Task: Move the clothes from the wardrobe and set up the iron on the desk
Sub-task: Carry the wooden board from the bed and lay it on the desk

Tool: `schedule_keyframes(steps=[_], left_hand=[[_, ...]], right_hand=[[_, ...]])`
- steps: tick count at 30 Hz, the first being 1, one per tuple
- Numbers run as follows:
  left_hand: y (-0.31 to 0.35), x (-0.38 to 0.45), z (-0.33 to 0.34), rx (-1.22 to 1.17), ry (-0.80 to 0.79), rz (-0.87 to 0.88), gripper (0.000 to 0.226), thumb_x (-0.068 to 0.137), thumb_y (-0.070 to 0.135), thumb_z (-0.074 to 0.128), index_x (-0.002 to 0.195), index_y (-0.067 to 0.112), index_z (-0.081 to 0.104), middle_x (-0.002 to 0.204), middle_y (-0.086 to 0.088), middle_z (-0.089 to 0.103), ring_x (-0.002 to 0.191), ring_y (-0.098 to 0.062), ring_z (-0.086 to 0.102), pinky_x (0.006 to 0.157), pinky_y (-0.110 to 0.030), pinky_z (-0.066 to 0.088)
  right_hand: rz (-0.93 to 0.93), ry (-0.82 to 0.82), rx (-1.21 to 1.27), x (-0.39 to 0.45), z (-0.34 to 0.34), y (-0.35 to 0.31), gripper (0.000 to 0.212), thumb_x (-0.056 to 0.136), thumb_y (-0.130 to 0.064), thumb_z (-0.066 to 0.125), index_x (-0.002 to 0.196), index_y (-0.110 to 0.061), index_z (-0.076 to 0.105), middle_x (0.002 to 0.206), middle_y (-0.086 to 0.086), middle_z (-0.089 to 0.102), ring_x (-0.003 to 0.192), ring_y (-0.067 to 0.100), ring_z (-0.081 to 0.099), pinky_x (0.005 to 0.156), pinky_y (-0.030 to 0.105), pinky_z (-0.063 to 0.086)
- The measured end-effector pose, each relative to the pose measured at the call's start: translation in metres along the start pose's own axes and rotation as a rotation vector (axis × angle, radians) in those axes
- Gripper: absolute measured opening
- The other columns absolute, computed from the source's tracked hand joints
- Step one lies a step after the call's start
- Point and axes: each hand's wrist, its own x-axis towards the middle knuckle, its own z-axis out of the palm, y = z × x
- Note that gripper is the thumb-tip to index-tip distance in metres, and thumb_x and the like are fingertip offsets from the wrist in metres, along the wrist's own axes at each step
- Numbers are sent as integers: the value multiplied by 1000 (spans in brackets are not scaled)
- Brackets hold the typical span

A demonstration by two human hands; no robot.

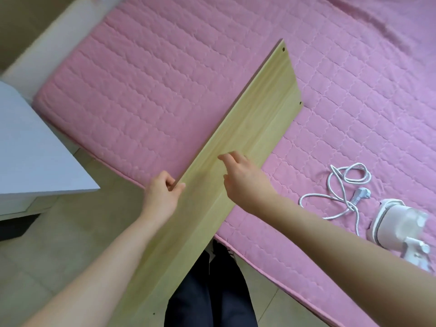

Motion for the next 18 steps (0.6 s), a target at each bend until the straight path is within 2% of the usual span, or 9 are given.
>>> schedule_keyframes(steps=[2, 3, 6, 9, 12, 15, 18], left_hand=[[6, -18, 8, 2, 73, 10, 18, 85, 20, 67, 82, 10, 52, 83, -5, 54, 78, -25, 50, 67, -32, 35], [9, -27, 11, 4, 100, 17, 17, 85, 19, 66, 82, 12, 51, 86, -4, 53, 79, -25, 49, 68, -33, 35], [16, -49, 19, 15, 129, 68, 18, 83, 13, 66, 83, 14, 48, 89, -2, 51, 79, -24, 47, 69, -36, 39], [19, -63, 23, -14, 138, 113, 21, 80, 8, 65, 80, 13, 45, 87, -3, 51, 77, -25, 47, 68, -38, 40], [19, -68, 29, -24, 121, 127, 22, 82, 7, 62, 81, 14, 41, 83, -5, 54, 77, -28, 47, 66, -38, 36], [19, -75, 32, 5, 27, 90, 16, 89, 13, 56, 90, 19, 41, 82, -7, 62, 79, -35, 55, 66, -43, 45], [25, -86, 27, 73, -46, 95, 13, 91, 13, 51, 99, 22, 46, 92, -4, 68, 84, -35, 60, 65, -41, 47]], right_hand=[[-151, 140, -91, 2, -7, -5, 51, 76, 10, 46, 125, -5, 52, 122, 14, 55, 106, 37, 53, 77, 44, 52], [-224, 177, -137, 3, -7, -5, 54, 73, 12, 44, 124, -4, 53, 122, 16, 55, 113, 39, 52, 84, 45, 51], [-401, 174, -326, 6, 0, -2, 50, 74, 5, 55, 124, -5, 55, 124, 18, 56, 126, 42, 44, 102, 50, 40], [-517, 118, -505, 9, 8, 6, 40, 72, -10, 73, 110, -9, 62, 110, 13, 62, 124, 39, 47, 105, 56, 35], [-559, 86, -596, 8, 4, 12, 33, 68, -9, 73, 99, -12, 61, 94, 7, 60, 105, 31, 57, 104, 56, 34], [-562, 65, -656, 3, -7, 8, 31, 64, -3, 62, 92, -13, 60, 81, 5, 54, 77, 27, 54, 97, 53, 41], [-571, 20, -697, -5, -21, 1, 32, 55, -1, 53, 82, -15, 63, 76, 5, 52, 69, 27, 51, 87, 52, 47]])
